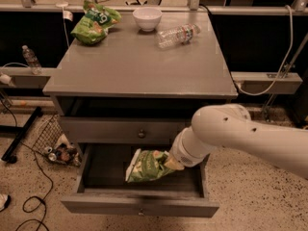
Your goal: Place green jalapeno chip bag into middle drawer
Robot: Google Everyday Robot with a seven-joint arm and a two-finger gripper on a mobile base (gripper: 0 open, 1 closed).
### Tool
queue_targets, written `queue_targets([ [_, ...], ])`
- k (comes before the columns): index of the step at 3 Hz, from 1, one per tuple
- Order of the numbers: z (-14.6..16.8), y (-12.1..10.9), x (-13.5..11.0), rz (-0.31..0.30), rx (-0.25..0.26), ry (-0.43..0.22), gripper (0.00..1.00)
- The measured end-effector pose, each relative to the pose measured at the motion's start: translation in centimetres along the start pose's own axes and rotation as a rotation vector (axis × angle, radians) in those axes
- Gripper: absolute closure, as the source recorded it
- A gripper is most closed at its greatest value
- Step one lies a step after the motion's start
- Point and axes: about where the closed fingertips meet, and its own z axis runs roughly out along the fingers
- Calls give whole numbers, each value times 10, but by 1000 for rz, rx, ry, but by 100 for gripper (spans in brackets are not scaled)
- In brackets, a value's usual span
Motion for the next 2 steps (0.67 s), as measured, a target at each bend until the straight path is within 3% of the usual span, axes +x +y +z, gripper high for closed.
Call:
queue_targets([
  [2, 76, -13, 39, 113, -1, -29, 100],
])
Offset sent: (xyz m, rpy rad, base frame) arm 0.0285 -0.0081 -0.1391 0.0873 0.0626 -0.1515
